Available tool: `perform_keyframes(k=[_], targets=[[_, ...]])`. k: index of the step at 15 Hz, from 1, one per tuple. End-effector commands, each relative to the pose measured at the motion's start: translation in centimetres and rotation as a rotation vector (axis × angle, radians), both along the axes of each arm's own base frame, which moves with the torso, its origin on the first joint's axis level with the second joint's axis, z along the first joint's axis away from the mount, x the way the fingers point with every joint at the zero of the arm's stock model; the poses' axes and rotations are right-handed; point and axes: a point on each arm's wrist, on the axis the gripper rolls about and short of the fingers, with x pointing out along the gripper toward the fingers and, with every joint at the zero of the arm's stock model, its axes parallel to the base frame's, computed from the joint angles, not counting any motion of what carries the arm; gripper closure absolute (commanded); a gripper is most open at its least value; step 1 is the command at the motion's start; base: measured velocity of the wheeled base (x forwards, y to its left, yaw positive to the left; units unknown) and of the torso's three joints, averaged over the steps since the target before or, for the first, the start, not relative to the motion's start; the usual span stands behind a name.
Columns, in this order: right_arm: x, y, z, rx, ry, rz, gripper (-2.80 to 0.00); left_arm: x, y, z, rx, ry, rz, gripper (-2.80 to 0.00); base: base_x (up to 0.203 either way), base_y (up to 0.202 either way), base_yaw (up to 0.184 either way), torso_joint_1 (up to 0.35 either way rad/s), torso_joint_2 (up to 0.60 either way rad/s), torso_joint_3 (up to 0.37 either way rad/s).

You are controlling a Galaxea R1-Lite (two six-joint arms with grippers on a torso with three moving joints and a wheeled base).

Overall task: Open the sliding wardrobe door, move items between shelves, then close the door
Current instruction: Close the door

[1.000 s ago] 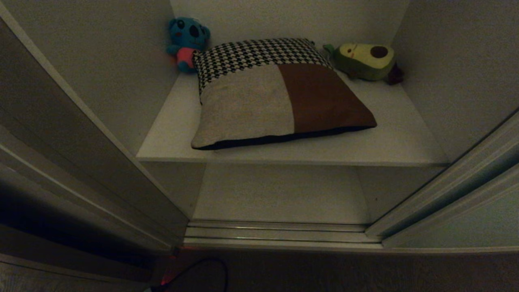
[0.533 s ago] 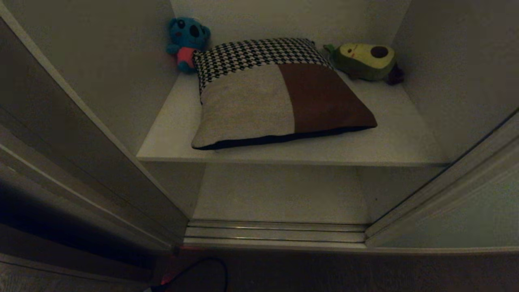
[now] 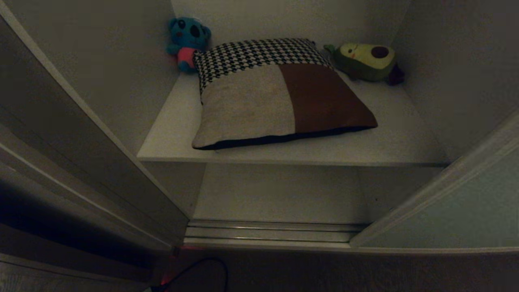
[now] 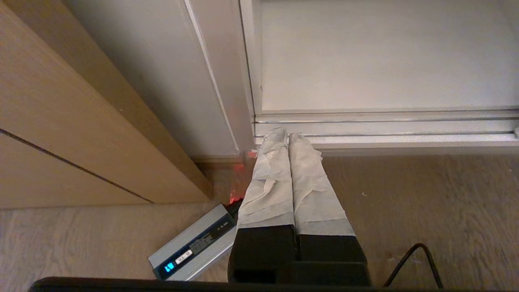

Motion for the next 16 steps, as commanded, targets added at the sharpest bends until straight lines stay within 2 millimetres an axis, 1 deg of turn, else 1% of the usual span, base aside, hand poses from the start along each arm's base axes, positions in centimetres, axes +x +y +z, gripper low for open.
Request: perform_keyframes(k=[1,3,4,5,9,11,13,16], targets=[[-3.4,1.4,-0.9,-0.036,-0.065,0.053,0.00,0.0,0.0,0.0,0.000,0.000,0.001,0.00,0.000,0.000,0.000,0.000,0.00,0.000],[-5.5,2.1,-1.8,-0.049,-0.089,0.093,0.00,0.0,0.0,0.0,0.000,0.000,0.001,0.00,0.000,0.000,0.000,0.000,0.00,0.000],[-6.2,2.2,-2.2,-0.056,-0.097,0.132,0.00,0.0,0.0,0.0,0.000,0.000,0.001,0.00,0.000,0.000,0.000,0.000,0.00,0.000],[-6.3,2.2,-2.4,-0.056,-0.096,0.149,0.00,0.0,0.0,0.0,0.000,0.000,0.001,0.00,0.000,0.000,0.000,0.000,0.00,0.000],[-3.1,0.8,-1.4,-0.002,-0.011,0.119,0.00,0.0,0.0,0.0,0.000,0.000,0.001,0.00,0.000,0.000,0.000,0.000,0.00,0.000],[-0.5,-0.3,-0.8,0.026,0.043,0.094,0.00,0.0,0.0,0.0,0.000,0.000,0.001,0.00,0.000,0.000,0.000,0.000,0.00,0.000],[1.5,-1.2,-0.4,0.049,0.088,0.068,0.00,0.0,0.0,0.0,0.000,0.000,0.001,0.00,0.000,0.000,0.000,0.000,0.00,0.000],[3.4,-2.1,0.4,0.043,0.072,0.039,0.00,0.0,0.0,0.0,0.000,0.000,0.001,0.00,0.000,0.000,0.000,0.000,0.00,0.000]])
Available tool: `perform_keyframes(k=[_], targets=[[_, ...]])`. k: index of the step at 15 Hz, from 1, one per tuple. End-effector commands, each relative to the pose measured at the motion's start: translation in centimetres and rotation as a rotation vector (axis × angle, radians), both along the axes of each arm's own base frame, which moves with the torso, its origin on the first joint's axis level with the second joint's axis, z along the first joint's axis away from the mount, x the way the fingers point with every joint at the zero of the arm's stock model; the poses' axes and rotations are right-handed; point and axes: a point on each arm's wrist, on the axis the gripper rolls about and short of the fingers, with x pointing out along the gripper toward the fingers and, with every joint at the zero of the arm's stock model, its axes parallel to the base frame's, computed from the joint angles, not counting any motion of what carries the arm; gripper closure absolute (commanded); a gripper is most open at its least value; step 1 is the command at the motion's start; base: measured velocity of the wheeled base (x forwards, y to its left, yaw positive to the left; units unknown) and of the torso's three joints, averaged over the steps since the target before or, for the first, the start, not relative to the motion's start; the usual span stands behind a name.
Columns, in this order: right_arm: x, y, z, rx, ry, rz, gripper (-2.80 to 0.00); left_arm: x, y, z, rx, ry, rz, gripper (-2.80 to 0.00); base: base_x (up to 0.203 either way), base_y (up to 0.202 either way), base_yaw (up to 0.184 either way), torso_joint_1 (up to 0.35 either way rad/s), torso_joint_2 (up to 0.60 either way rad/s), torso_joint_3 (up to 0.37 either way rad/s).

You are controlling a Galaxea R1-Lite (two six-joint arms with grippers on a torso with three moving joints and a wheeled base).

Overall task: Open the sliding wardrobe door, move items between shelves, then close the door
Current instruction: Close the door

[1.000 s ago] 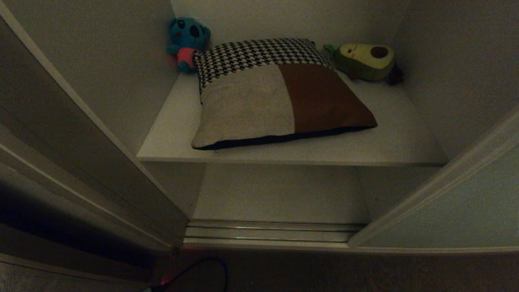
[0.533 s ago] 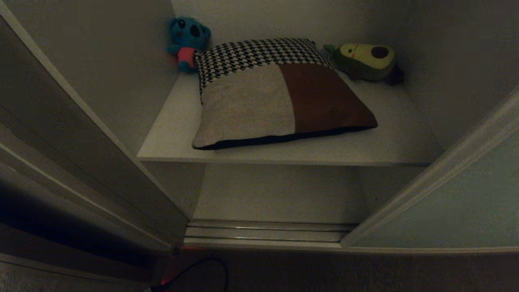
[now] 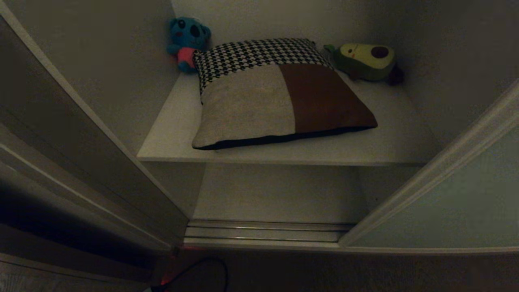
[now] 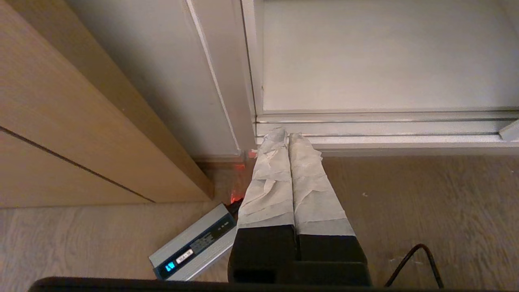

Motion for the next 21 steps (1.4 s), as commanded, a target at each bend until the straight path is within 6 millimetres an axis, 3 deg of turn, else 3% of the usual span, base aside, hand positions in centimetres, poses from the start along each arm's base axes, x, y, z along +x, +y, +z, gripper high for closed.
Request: perform_keyframes(k=[1,11,21], targets=[[2.1,-1.0,0.3,0.017,0.032,-0.013,0.00,0.0,0.0,0.0,0.000,0.000,-0.001,0.00,0.000,0.000,0.000,0.000,0.00,0.000],[5.4,-2.6,1.0,0.019,0.070,-0.048,0.00,0.0,0.0,0.0,0.000,0.000,-0.001,0.00,0.000,0.000,0.000,0.000,0.00,0.000],[6.8,-2.6,0.7,0.024,0.104,-0.055,0.00,0.0,0.0,0.0,0.000,0.000,-0.001,0.00,0.000,0.000,0.000,0.000,0.00,0.000]])
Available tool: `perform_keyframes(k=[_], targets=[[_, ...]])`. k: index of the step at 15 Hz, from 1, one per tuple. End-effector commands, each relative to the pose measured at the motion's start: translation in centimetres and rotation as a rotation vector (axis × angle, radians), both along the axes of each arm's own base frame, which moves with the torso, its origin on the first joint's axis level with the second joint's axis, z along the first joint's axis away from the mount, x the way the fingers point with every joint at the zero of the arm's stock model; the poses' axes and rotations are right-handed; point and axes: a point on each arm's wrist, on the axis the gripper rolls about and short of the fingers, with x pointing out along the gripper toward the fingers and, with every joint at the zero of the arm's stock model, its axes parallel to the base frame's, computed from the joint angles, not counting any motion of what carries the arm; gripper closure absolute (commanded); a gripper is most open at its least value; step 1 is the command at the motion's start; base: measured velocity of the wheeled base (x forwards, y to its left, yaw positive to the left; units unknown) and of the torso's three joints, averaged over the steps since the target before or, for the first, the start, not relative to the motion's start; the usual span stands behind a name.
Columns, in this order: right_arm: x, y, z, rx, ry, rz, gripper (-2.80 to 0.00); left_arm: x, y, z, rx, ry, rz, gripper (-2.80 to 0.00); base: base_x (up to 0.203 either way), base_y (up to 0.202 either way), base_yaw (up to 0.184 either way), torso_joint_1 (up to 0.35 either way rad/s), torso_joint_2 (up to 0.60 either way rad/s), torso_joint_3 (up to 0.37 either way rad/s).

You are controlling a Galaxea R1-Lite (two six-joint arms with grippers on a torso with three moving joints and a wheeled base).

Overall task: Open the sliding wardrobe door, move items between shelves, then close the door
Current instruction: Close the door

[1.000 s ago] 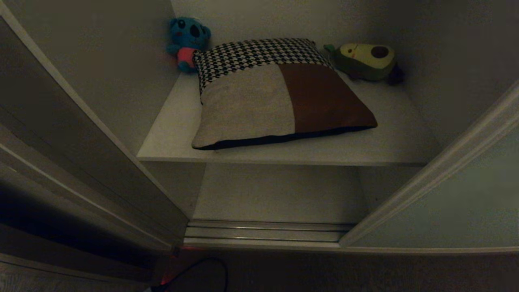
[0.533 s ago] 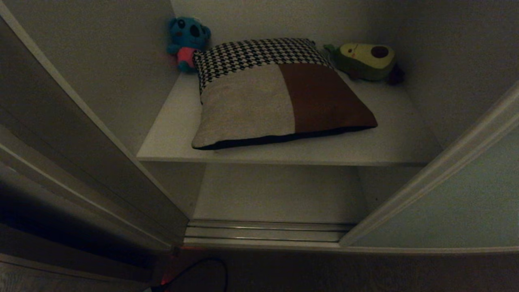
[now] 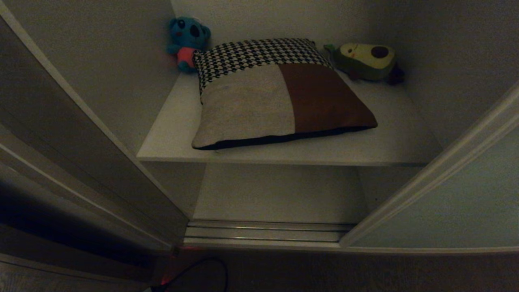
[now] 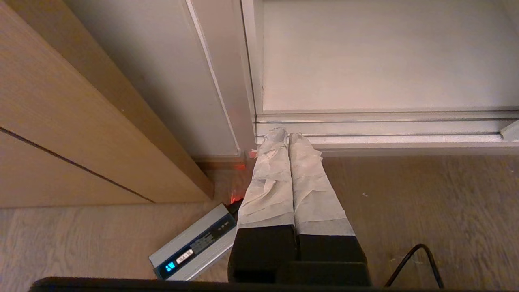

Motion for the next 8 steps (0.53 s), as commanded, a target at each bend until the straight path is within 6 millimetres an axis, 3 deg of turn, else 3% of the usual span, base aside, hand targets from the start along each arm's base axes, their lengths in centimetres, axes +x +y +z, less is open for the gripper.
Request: perform_keyframes(k=[1,8], targets=[[0.49,-0.07,-0.07,0.004,0.015,0.012,0.00,0.00,0.00,0.00,0.000,0.000,0.000,0.00,0.000,0.000,0.000,0.000,0.00,0.000],[0.82,0.08,-0.13,0.004,0.023,0.042,0.00,0.00,0.00,0.00,0.000,0.000,0.000,0.00,0.000,0.000,0.000,0.000,0.00,0.000]])
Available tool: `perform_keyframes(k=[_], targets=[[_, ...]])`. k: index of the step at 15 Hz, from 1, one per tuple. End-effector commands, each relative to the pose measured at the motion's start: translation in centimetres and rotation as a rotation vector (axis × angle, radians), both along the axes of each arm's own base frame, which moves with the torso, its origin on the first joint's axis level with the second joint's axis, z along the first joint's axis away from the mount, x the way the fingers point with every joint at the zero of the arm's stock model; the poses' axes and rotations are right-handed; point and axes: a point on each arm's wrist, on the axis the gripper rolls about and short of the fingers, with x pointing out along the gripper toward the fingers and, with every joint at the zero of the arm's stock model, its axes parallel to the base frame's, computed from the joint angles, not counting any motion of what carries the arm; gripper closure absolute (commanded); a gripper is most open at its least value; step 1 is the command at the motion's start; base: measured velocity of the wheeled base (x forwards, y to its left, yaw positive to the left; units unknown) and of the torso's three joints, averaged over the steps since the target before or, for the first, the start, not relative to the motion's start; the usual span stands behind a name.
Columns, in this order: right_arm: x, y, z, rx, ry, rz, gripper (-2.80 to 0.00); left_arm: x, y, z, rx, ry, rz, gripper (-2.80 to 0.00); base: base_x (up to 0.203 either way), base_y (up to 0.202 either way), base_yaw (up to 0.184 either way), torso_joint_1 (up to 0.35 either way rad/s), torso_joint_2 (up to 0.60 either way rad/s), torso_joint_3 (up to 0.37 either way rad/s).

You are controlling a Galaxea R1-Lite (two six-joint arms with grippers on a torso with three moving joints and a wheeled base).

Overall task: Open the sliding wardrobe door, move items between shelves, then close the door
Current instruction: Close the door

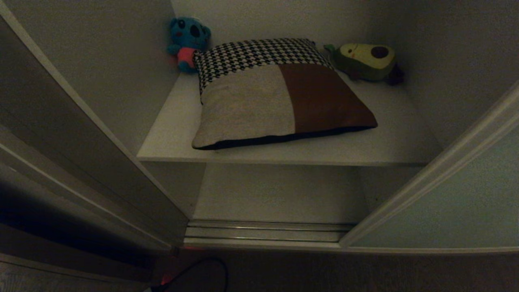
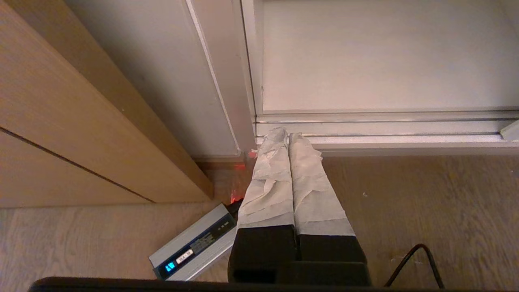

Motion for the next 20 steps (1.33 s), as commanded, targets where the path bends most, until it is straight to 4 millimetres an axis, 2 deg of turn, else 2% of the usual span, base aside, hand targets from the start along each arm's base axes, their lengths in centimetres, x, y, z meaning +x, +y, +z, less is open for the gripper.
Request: perform_keyframes(k=[1,13,17,20], targets=[[0.4,-0.1,-0.2,0.004,0.016,0.006,0.00,0.0,0.0,0.0,0.000,0.000,0.000,0.00,0.000,0.000,0.000,0.000,0.00,0.000],[2.6,0.3,-0.3,0.001,0.045,0.033,0.00,0.0,0.0,0.0,0.000,0.000,0.000,0.00,0.000,0.000,0.000,0.000,0.00,0.000],[3.0,0.9,-0.4,-0.006,0.056,0.107,0.00,0.0,0.0,0.0,0.000,0.000,0.000,0.00,0.000,0.000,0.000,0.000,0.00,0.000],[4.2,1.2,-0.4,-0.007,0.070,0.134,0.00,0.0,0.0,0.0,0.000,0.000,0.000,0.00,0.000,0.000,0.000,0.000,0.00,0.000]])
